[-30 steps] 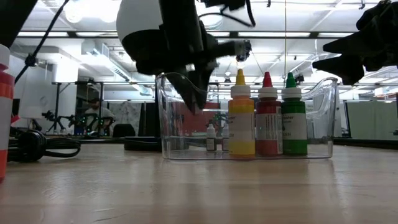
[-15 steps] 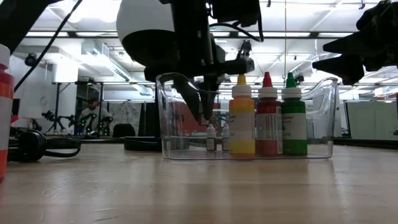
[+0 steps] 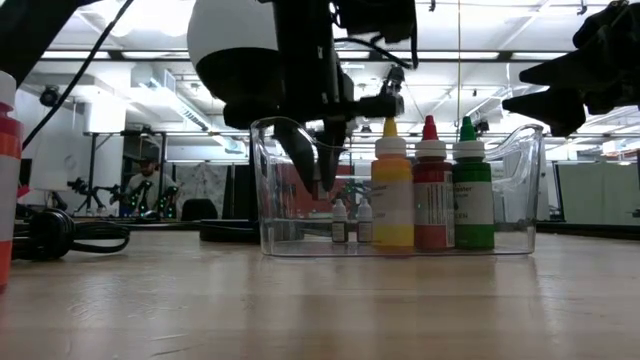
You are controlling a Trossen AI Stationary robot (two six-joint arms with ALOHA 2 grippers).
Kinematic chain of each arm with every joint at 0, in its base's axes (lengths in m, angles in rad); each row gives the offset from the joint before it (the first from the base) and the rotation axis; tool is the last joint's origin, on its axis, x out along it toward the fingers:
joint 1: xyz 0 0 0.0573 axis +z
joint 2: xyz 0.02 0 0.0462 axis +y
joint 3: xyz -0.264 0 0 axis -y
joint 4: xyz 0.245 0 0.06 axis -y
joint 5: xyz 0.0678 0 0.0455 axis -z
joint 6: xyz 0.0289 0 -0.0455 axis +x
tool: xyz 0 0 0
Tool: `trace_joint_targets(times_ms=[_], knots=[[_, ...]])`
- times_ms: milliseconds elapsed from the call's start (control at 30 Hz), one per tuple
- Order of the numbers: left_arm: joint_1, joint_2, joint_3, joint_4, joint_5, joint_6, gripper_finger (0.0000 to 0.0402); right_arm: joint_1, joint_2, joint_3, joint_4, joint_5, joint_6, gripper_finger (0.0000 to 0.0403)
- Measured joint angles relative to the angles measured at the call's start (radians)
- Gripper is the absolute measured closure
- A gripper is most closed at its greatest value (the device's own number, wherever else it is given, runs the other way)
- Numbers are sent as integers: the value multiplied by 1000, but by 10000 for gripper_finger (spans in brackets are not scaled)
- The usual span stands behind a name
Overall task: Pick & Place food coloring
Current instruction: Put the small red food coloring bottle into the transparent bin
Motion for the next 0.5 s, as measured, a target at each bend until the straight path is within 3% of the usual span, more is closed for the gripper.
trace_joint_targets(times_ms=[500], knots=[[29,-16,13,-51,10,-76,358,1,0,0,0,0,0,106]])
